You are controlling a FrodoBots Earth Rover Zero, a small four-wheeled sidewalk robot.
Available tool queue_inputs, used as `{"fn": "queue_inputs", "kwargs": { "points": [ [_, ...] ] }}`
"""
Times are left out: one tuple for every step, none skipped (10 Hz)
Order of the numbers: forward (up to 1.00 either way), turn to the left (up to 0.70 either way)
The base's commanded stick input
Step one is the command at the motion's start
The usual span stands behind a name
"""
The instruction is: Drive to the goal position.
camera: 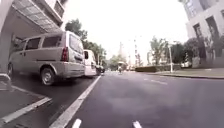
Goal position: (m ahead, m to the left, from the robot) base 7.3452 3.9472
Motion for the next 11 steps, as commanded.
{"fn": "queue_inputs", "kwargs": {
  "points": [
    [0.70,0.00],
    [0.70,0.00],
    [0.70,0.00],
    [0.70,0.00],
    [0.70,0.00],
    [0.70,0.00],
    [0.70,0.00],
    [0.70,0.02],
    [0.70,0.14],
    [0.70,0.14],
    [0.70,0.05]
  ]
}}
